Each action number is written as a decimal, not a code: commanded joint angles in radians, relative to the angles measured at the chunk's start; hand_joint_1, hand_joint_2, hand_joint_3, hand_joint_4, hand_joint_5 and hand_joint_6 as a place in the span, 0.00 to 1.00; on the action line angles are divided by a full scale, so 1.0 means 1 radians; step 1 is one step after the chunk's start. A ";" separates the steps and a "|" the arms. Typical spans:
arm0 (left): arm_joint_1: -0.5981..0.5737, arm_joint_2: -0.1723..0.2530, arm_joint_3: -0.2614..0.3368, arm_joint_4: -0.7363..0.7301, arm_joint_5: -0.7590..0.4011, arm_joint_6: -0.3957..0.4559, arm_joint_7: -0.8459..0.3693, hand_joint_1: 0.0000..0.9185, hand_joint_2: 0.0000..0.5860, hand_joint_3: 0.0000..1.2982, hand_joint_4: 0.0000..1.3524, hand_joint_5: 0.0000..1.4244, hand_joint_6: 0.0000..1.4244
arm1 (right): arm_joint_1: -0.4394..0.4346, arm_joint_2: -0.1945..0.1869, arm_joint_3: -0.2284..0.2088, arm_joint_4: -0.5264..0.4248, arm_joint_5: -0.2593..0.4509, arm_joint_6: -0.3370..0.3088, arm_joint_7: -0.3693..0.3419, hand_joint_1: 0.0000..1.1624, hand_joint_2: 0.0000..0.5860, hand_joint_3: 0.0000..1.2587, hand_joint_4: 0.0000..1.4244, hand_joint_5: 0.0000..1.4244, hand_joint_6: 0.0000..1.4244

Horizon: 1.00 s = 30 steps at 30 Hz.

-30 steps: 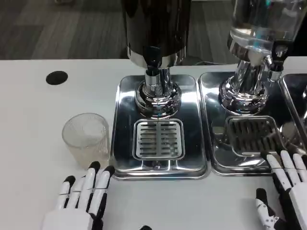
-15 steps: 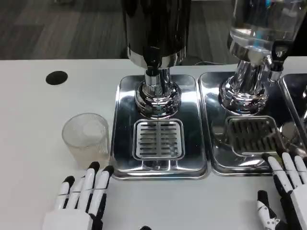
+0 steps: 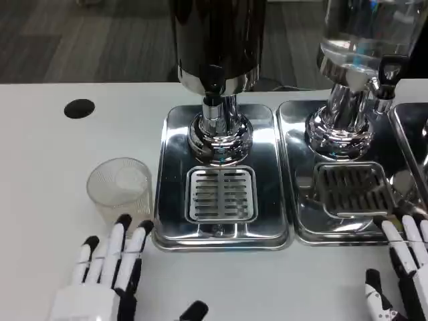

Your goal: Grasp the cup under the faucet to collect the drink, then remove the cup.

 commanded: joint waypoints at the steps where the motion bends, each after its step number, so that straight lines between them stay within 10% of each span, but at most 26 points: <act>1: -0.009 0.003 0.044 -0.068 -0.040 -0.033 0.002 0.00 0.16 0.06 0.00 0.08 0.03 | 0.007 0.004 -0.012 -0.011 0.018 -0.008 0.003 0.14 0.85 0.08 0.00 0.00 0.00; 18: -0.189 0.005 0.274 -0.177 -0.181 0.097 -0.299 0.00 0.07 0.07 0.00 0.07 0.03 | 0.007 0.005 -0.004 0.012 0.036 -0.026 0.014 0.15 0.84 0.08 0.00 0.00 0.00; 30: -0.372 0.014 0.246 -0.063 -0.196 0.237 -0.520 0.00 0.05 0.09 0.00 0.07 0.04 | -0.009 0.009 0.016 0.037 0.046 -0.042 0.047 0.15 0.85 0.08 0.00 0.00 0.03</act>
